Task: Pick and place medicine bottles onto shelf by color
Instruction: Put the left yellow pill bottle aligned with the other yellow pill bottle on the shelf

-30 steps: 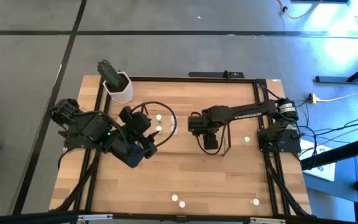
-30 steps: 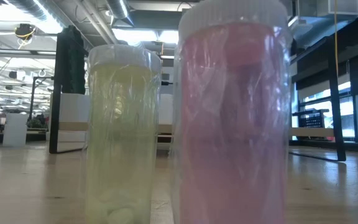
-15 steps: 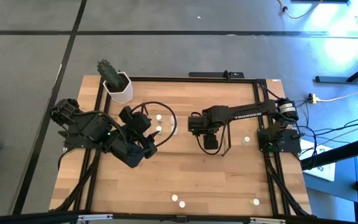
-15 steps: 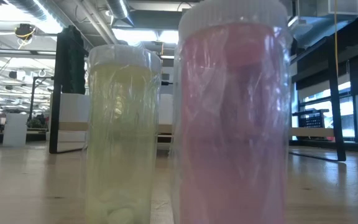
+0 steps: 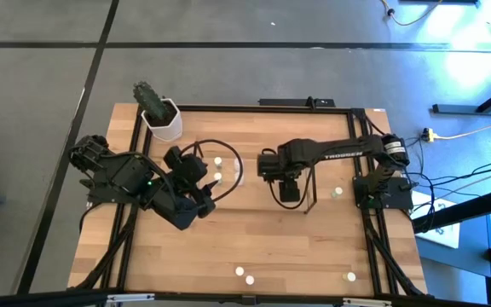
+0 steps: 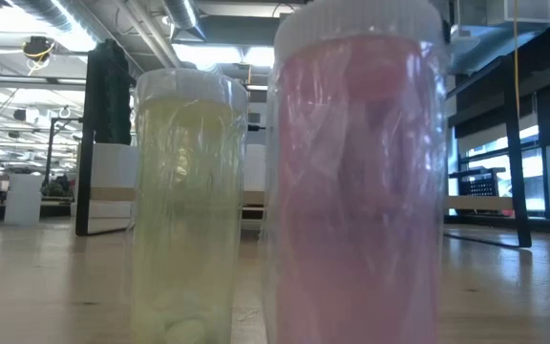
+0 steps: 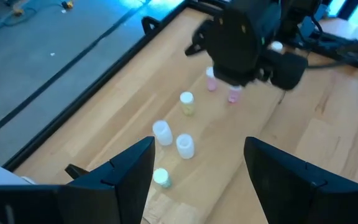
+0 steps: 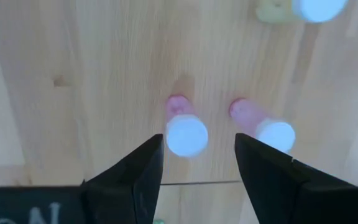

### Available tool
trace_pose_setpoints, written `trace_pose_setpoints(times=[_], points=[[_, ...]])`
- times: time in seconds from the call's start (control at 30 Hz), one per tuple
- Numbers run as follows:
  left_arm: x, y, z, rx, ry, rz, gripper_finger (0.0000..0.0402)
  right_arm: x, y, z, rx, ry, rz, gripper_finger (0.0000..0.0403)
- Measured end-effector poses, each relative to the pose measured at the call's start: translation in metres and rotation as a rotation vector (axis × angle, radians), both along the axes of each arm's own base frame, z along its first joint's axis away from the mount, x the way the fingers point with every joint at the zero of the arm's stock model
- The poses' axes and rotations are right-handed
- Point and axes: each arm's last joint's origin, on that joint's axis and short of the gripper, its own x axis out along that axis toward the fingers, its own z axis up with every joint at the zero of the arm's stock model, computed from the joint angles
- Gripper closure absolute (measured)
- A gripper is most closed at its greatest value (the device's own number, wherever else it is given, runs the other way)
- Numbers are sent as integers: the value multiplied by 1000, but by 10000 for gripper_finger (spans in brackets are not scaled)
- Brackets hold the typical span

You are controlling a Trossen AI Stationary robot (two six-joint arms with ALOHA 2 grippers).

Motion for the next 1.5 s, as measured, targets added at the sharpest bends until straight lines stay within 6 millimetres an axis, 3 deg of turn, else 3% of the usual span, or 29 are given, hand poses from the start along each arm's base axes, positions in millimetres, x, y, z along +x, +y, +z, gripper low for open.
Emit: trace_pose_setpoints(times=[0.23, 0.5, 0.87, 1.17, 1.5], points=[[-3, -6, -1, -30, 22, -38, 161, 1, 8, 37, 2, -51, -32, 202], [-12, -24, -3, -43, 101, -191, 161, -2, 40, 95, 22, -207, 38, 202], [-10, -62, -34, -117, 171, -402, 161, -20, 86, 151, 93, -403, 110, 202], [10, -91, -66, -168, 155, -753, 161, -41, 128, 168, 169, -467, 158, 202], [27, -98, -110, -51, 136, -969, 161, -61, 166, 168, 216, -454, 241, 202]])
